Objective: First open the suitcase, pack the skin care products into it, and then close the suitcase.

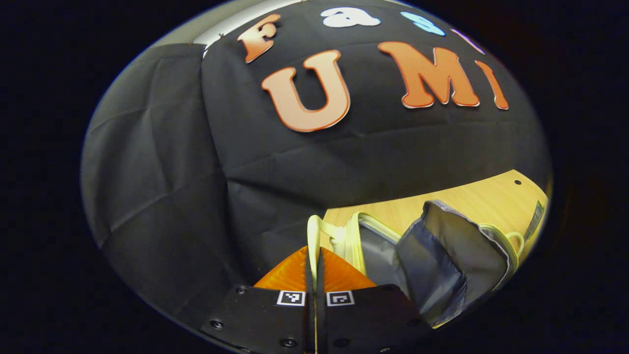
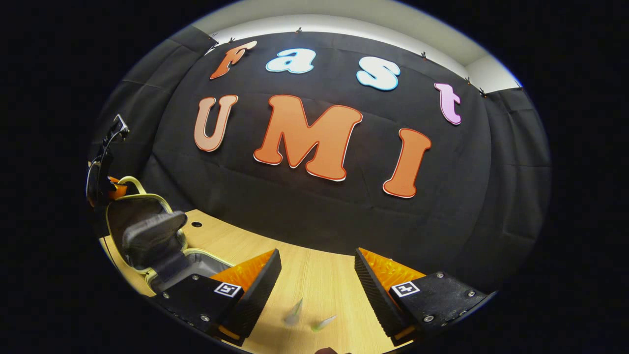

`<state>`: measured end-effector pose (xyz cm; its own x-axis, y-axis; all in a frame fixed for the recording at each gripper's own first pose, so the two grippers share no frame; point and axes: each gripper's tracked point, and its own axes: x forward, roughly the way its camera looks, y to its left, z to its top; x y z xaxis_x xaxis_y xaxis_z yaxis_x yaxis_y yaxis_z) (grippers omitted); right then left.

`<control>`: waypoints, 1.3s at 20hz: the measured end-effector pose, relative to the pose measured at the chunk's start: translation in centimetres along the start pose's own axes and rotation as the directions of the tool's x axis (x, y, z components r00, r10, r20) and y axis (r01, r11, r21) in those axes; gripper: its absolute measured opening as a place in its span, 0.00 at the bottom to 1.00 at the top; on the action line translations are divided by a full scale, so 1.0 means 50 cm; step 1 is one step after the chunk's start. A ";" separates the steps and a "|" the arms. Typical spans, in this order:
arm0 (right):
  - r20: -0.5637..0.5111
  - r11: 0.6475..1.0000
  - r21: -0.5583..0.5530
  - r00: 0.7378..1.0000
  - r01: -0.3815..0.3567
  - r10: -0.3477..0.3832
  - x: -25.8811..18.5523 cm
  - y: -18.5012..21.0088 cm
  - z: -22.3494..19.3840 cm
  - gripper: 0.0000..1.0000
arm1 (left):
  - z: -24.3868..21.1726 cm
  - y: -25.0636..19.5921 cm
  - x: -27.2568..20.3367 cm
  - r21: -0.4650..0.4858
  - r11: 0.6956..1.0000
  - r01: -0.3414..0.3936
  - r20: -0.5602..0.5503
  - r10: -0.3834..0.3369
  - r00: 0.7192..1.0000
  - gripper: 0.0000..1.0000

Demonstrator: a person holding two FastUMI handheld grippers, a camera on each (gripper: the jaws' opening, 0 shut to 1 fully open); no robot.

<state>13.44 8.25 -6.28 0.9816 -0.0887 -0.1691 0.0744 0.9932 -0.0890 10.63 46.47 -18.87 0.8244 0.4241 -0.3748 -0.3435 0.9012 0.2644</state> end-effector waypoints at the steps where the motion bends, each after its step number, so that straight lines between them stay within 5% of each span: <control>1: -0.004 1.000 -0.001 1.000 0.003 -0.003 0.000 0.002 -0.004 0.95 | -0.025 0.020 0.015 -0.007 1.000 -0.006 -0.029 0.006 1.000 0.01; 7: -0.037 1.000 0.005 0.999 -0.011 0.011 0.011 0.027 -0.020 0.95 | -0.185 0.057 0.122 -0.091 0.995 -0.046 -0.197 0.027 0.980 0.01; 11: -0.061 1.000 0.014 0.998 -0.013 0.014 0.015 0.024 -0.035 0.95 | -0.279 0.056 0.134 -0.105 0.986 -0.133 -0.305 0.096 0.948 0.14; 15: -0.083 0.999 0.038 0.996 -0.011 0.014 0.015 0.011 -0.050 0.95 | -0.211 0.038 0.113 -0.111 0.988 -0.112 -0.199 0.088 0.976 0.14; 20: -0.081 0.999 0.044 0.997 -0.010 0.014 0.014 -0.012 -0.058 0.95 | -0.070 -0.086 0.073 -0.080 0.997 -0.017 -0.042 0.014 0.999 0.37; 24: -0.079 0.998 0.049 0.996 -0.029 0.033 0.010 -0.026 -0.069 0.95 | 0.018 -0.198 0.018 -0.062 0.995 0.075 0.057 -0.072 0.996 0.87; 26: -0.074 0.998 0.046 0.996 -0.038 0.041 0.006 -0.038 -0.076 0.95 | 0.042 -0.243 -0.006 -0.053 0.992 0.115 0.094 -0.109 0.990 0.90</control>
<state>12.91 6.03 -9.91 0.9683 -0.0527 -0.2443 0.0449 0.9983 -0.0371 15.50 35.23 -20.10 0.8957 0.3128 -0.3161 -0.2701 0.9473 0.1721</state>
